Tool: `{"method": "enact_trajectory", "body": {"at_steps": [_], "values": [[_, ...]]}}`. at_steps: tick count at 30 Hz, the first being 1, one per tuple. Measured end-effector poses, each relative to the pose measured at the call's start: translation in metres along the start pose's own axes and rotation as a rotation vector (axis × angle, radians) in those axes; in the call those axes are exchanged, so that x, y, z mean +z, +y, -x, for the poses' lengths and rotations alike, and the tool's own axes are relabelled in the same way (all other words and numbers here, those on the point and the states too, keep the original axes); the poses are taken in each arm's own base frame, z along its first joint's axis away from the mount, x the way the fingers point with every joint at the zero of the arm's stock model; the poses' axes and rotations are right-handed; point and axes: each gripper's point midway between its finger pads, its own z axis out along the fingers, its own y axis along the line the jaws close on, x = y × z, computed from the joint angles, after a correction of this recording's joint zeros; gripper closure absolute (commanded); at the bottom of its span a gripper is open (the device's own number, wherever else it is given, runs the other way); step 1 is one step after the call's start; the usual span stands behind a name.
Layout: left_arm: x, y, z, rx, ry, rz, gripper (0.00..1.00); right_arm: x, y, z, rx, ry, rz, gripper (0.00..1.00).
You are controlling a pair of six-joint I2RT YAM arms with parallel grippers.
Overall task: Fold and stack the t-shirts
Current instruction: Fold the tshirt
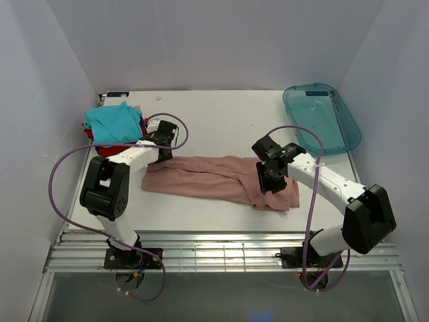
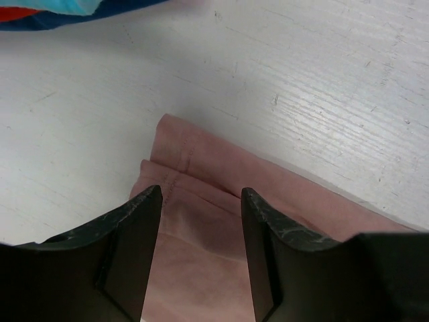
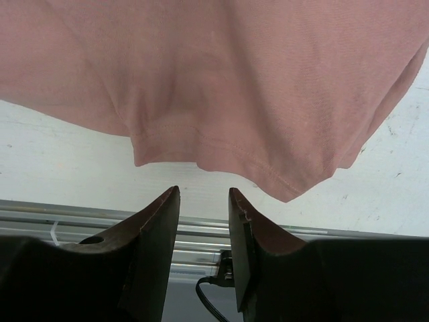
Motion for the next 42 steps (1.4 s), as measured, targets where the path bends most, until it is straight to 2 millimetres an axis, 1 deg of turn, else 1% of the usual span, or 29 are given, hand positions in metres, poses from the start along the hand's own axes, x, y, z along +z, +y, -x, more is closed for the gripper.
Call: {"method": "enact_trajectory", "body": {"at_steps": [4,11,12,14,15,18,19,21,22,26,28,32,33,36,38,42], "values": [[-0.003,0.002,0.001,-0.008,-0.007,-0.002,0.39,0.0,0.001,0.0,-0.002,0.0,0.004,0.59],[-0.003,0.008,-0.011,-0.006,0.014,0.008,0.41,0.006,0.003,-0.003,-0.009,0.011,0.006,0.59],[-0.003,0.008,-0.011,-0.008,0.014,0.008,0.47,0.006,0.004,-0.003,-0.011,0.014,0.006,0.59],[-0.003,0.007,-0.012,-0.013,0.016,0.007,0.53,0.007,0.004,-0.004,-0.012,0.018,0.006,0.58],[-0.003,0.007,-0.012,-0.014,0.015,0.006,0.6,0.007,0.004,-0.004,-0.014,0.019,0.006,0.59],[-0.003,0.007,-0.012,-0.014,0.017,0.006,0.7,0.007,0.004,-0.004,-0.014,0.019,0.006,0.59],[-0.003,0.007,-0.013,-0.014,0.018,0.006,0.76,0.007,0.004,-0.004,-0.014,0.019,0.006,0.59],[-0.003,0.007,-0.013,-0.014,0.018,0.005,0.81,0.007,0.005,-0.004,-0.015,0.019,0.006,0.59],[-0.003,0.007,-0.013,-0.014,0.019,0.004,0.87,0.007,0.005,-0.004,-0.015,0.019,0.006,0.59],[-0.002,0.008,-0.016,-0.011,0.027,0.005,0.99,0.008,0.005,-0.004,-0.015,0.019,0.006,0.59],[-0.002,0.009,-0.02,-0.011,0.033,0.003,1.0,0.008,0.005,-0.004,-0.015,0.019,0.006,0.59],[-0.005,0.015,-0.035,-0.008,0.06,0.001,1.0,0.008,0.004,-0.004,-0.016,0.015,-0.001,0.59],[-0.006,0.017,-0.037,-0.008,0.064,0.002,0.98,0.009,0.004,-0.003,-0.017,0.016,-0.004,0.59],[-0.009,0.018,-0.036,-0.018,0.058,-0.001,0.84,0.014,0.004,-0.004,-0.021,0.029,-0.013,0.59],[-0.01,0.018,-0.034,-0.023,0.053,-0.002,0.84,0.017,0.004,-0.004,-0.023,0.039,-0.018,0.59],[-0.011,0.018,-0.033,-0.028,0.049,-0.004,0.91,0.018,0.005,-0.004,-0.025,0.041,-0.018,0.59]]}}
